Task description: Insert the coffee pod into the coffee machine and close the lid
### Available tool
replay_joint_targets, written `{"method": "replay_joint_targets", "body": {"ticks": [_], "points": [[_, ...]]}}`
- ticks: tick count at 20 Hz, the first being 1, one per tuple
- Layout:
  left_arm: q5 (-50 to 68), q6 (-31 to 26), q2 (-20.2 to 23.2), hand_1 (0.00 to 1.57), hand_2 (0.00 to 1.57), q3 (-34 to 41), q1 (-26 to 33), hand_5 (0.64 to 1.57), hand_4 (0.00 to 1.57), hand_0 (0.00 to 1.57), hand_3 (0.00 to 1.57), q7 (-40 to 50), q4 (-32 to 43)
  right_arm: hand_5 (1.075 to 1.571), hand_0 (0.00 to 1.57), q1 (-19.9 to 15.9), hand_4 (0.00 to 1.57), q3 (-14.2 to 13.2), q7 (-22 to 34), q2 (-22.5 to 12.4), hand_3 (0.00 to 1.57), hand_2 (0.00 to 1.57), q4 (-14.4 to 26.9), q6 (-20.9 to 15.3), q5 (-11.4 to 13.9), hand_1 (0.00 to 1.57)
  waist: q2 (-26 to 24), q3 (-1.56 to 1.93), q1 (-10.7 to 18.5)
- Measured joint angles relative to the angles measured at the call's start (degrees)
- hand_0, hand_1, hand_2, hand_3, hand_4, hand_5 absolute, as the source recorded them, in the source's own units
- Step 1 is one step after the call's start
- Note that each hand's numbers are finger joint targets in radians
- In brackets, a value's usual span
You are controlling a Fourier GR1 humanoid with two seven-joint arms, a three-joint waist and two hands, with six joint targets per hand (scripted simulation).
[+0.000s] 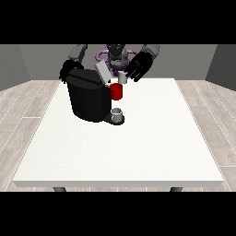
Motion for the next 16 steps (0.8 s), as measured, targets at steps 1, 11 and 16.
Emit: {"method": "replay_joint_targets", "body": {"ticks": [1,11,16], "points": [[-0.2,0.1,0.1,1.26,1.30,-0.1,0.3,1.571,0.49,1.26,1.24,-0.5,0.1,1.571,0.00,-0.3,0.50,-0.6,0.5,-0.6,0.00,0.00,-0.4,0.1,-0.2,0.00,0.2,0.02,0.0],[-1.3,0.0,-0.5,1.32,1.33,-0.3,-1.3,1.571,0.51,1.32,1.23,-0.2,1.0,1.571,0.00,-1.0,0.52,-1.9,0.3,-1.2,0.00,0.00,-1.2,-0.9,0.1,0.00,1.7,0.02,-0.2],[-1.8,0.2,-3.1,1.21,1.26,-1.2,-1.5,1.571,0.50,1.21,1.19,1.0,0.6,1.571,0.00,-1.1,0.54,-3.8,0.2,-2.1,0.00,0.00,0.3,-0.6,-0.7,0.00,1.2,0.02,0.5]]}}
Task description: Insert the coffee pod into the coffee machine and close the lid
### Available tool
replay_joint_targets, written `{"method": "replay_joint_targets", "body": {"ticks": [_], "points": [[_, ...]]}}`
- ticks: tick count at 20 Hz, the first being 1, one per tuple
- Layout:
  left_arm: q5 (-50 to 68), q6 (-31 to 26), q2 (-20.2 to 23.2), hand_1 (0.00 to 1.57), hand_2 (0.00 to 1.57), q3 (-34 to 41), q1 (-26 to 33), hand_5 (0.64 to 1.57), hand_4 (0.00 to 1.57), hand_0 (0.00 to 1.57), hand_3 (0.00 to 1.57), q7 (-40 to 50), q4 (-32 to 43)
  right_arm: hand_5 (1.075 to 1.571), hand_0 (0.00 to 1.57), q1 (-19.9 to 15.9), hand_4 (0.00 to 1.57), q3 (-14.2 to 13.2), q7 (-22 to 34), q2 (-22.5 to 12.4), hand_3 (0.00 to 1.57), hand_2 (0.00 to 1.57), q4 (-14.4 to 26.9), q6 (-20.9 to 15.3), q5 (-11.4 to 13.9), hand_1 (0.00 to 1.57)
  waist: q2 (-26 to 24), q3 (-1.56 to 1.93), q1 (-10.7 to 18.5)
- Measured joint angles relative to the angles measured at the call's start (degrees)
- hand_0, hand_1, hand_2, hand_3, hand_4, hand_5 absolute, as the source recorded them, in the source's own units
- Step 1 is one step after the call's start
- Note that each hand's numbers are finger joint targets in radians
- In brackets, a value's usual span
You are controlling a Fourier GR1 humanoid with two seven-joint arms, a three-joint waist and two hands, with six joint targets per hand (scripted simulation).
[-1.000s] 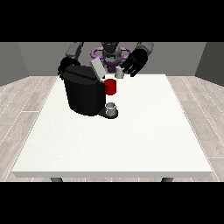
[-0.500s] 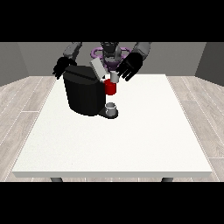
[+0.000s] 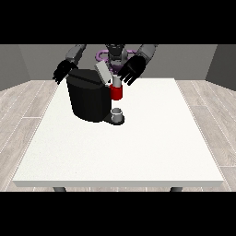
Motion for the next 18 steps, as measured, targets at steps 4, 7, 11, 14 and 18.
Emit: {"method": "replay_joint_targets", "body": {"ticks": [4,7,11,14,18], "points": [[-0.4,0.6,-0.3,1.19,1.26,0.1,-0.7,1.571,0.49,1.19,1.20,0.2,0.4,1.571,0.00,-0.5,0.50,0.2,-0.2,0.5,0.00,0.00,-0.6,-0.3,0.1,0.00,1.0,0.00,-0.5],[-0.9,1.0,-0.9,1.19,1.27,-0.3,0.3,1.571,0.51,1.19,1.20,-0.5,0.4,1.571,0.00,0.8,0.50,0.4,-0.1,1.0,0.00,0.00,-0.8,-0.5,-0.1,0.00,0.4,0.00,-0.2],[-0.9,0.4,-0.5,1.16,1.24,0.0,-0.7,1.571,0.49,1.16,1.18,-0.7,0.4,1.571,0.00,0.7,0.53,0.2,-1.6,1.2,0.00,0.00,-0.5,-0.7,-0.7,0.00,1.3,0.04,0.0],[-1.3,0.5,-0.4,1.21,1.26,0.1,-0.9,1.571,0.49,1.21,1.19,0.3,1.2,1.571,0.00,0.8,0.50,1.0,-0.5,1.3,0.00,0.00,-1.4,-0.8,-0.1,0.00,0.9,0.01,-0.7],[-1.1,-0.3,0.2,1.23,1.27,0.4,-1.2,1.571,0.48,1.23,1.18,-0.6,1.2,1.571,0.00,0.7,0.46,-0.2,-1.2,0.3,0.00,0.00,-1.2,0.2,-1.0,0.00,1.7,0.04,-0.4]]}}
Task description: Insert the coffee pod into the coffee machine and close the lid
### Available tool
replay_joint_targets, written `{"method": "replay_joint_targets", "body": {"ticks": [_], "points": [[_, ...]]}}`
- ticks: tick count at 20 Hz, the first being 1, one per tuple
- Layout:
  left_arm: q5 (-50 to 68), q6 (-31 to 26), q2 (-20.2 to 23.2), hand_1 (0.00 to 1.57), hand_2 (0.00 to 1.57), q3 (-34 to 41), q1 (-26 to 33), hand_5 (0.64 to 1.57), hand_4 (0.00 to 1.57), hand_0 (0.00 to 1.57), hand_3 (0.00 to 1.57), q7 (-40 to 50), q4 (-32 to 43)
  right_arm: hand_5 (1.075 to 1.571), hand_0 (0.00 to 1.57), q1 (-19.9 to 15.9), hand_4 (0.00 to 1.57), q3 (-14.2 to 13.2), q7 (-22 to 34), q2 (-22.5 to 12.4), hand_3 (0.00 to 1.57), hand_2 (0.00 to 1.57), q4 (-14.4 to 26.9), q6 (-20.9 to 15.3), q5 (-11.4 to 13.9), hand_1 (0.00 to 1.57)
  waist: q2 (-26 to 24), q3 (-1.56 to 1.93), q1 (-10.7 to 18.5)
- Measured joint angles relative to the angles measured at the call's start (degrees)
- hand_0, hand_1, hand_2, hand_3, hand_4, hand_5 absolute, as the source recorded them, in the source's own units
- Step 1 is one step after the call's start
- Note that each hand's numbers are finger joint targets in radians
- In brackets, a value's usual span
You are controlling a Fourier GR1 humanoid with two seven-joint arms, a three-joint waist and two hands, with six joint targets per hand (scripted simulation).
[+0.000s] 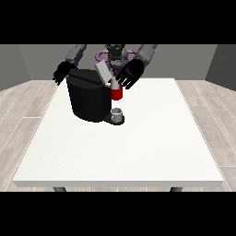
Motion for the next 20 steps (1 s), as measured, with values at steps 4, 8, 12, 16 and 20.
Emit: {"method": "replay_joint_targets", "body": {"ticks": [4,8,12,16,20], "points": [[-0.1,0.2,-0.2,1.20,1.24,0.2,0.4,1.571,0.47,1.20,1.14,0.0,0.1,1.571,0.00,0.0,0.44,-0.4,0.3,-0.4,0.00,0.00,-0.3,0.2,-0.3,0.00,-0.1,0.06,0.0],[-0.4,-0.1,-0.3,1.13,1.17,0.1,0.2,1.571,0.44,1.13,1.03,0.2,0.1,1.571,0.00,0.0,0.44,-0.4,0.2,-0.3,0.00,0.00,-0.1,0.2,-0.2,0.00,0.1,0.02,0.1],[-1.0,-0.4,-0.4,1.11,1.15,-0.4,0.1,1.571,0.41,1.11,0.98,0.0,-0.2,1.571,0.00,0.4,0.36,-0.6,-0.6,0.1,0.00,0.00,0.7,-0.4,0.0,0.00,0.1,0.06,0.7],[-1.6,-0.1,0.0,1.05,1.12,-0.6,0.6,1.571,0.37,1.05,0.95,-0.6,-0.2,1.571,0.00,0.5,0.34,-1.0,0.0,-0.3,0.00,0.00,0.5,-0.4,-0.2,0.00,0.0,0.09,0.7],[-1.9,-0.8,1.3,1.06,1.12,-0.3,-0.4,1.571,0.36,1.06,0.95,-1.3,0.0,1.571,0.00,0.4,0.44,-0.6,-1.2,0.3,0.00,0.00,0.1,-0.8,0.1,0.00,1.0,0.06,0.5]]}}
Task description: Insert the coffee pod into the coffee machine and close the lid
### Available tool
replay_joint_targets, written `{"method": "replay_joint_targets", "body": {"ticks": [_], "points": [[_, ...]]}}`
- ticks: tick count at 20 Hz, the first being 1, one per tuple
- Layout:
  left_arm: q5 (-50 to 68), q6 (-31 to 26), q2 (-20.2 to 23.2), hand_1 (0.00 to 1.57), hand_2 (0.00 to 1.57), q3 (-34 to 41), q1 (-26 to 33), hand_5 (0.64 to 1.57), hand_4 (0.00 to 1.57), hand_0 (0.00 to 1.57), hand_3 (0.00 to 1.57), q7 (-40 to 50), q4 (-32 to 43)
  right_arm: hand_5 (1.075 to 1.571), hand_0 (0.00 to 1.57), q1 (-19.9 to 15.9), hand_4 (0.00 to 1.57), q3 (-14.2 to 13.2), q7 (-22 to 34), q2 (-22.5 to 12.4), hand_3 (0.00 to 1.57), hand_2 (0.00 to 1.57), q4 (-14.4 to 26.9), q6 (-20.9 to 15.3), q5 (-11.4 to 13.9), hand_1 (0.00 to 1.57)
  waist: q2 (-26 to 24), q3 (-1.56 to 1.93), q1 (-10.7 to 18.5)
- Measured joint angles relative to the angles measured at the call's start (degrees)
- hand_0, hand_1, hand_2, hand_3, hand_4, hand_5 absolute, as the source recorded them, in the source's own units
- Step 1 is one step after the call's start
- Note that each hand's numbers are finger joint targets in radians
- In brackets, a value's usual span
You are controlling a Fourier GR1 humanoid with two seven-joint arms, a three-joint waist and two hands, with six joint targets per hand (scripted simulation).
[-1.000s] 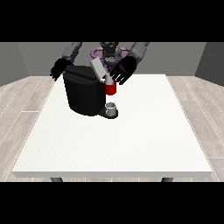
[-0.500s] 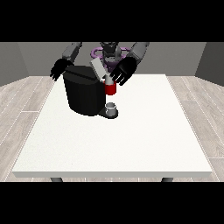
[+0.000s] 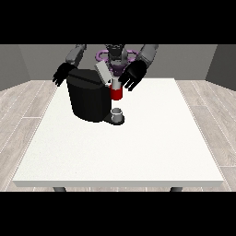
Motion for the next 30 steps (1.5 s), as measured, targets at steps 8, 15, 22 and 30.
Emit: {"method": "replay_joint_targets", "body": {"ticks": [8,15,22,30], "points": [[-2.1,-1.2,-0.3,0.00,0.00,-2.0,0.3,1.571,0.00,0.00,0.00,-0.6,-0.3,1.571,0.00,-0.5,0.47,-0.4,-0.3,-0.1,0.00,0.00,1.0,0.3,-0.3,0.00,-0.3,0.06,0.7],[-4.0,-2.4,-0.5,0.00,0.00,-3.5,0.7,1.571,0.00,0.00,0.00,-0.5,-0.2,1.571,0.00,0.3,0.37,-0.1,0.0,0.1,0.00,0.00,1.8,-0.1,0.1,0.00,-1.6,0.04,1.1],[-4.3,-3.4,-2.7,0.00,0.00,-3.9,2.3,1.571,0.00,0.00,0.00,0.2,-1.1,1.571,0.00,0.3,0.38,-2.1,0.9,-1.0,0.00,0.00,4.2,-0.9,-0.2,0.00,-4.4,-0.07,3.2],[-2.3,-4.3,-5.0,0.00,0.00,-2.7,7.1,1.571,0.00,0.00,0.00,-0.9,-3.1,1.571,0.00,4.5,0.43,-3.2,-1.3,-0.4,0.00,0.00,6.3,-0.9,-1.0,0.00,-9.5,-0.10,6.6]]}}
